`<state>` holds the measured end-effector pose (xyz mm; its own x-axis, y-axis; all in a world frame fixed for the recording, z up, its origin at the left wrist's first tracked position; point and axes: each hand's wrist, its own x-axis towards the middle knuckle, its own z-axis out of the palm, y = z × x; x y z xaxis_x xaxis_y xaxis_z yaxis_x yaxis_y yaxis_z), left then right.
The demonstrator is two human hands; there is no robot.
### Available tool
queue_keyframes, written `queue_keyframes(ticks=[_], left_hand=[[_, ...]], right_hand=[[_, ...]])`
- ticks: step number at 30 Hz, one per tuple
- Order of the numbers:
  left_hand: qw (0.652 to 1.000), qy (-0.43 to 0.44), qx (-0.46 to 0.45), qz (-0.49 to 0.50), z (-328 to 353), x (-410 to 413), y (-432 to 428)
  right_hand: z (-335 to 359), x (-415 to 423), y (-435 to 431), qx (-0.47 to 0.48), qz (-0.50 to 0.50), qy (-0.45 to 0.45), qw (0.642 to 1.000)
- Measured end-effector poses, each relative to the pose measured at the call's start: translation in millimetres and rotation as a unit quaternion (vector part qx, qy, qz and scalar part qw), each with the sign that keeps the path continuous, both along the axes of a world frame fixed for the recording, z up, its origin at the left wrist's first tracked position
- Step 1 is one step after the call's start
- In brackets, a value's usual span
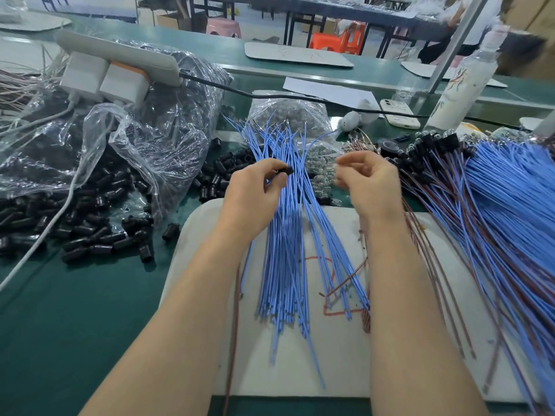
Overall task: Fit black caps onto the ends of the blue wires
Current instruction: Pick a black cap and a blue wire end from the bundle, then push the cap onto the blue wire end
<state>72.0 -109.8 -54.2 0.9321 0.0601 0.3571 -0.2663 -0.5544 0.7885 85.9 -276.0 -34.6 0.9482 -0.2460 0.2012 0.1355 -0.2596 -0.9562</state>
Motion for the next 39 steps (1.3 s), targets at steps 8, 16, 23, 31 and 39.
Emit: queue_keyframes(ticks=[8,16,23,31,39], left_hand=[[0.999,0.007,-0.016,0.028,-1,-1,-2],[0.999,-0.001,-0.019,0.038,-2,0,-1],[0.999,-0.004,-0.010,0.040,-2,0,-1],[0.999,-0.007,-0.017,0.033,-2,-1,-3],[0.999,-0.011,-0.016,0.030,-2,-1,-3]], right_hand=[[-17,8,-5,-0.167,-0.071,0.047,0.982],[-14,6,-14,-0.206,-0.166,0.026,0.964],[-20,11,-11,-0.352,-0.106,0.138,0.919],[-19,9,-4,-0.318,-0.049,0.061,0.945],[-11,4,-8,-0.213,-0.135,0.076,0.965]])
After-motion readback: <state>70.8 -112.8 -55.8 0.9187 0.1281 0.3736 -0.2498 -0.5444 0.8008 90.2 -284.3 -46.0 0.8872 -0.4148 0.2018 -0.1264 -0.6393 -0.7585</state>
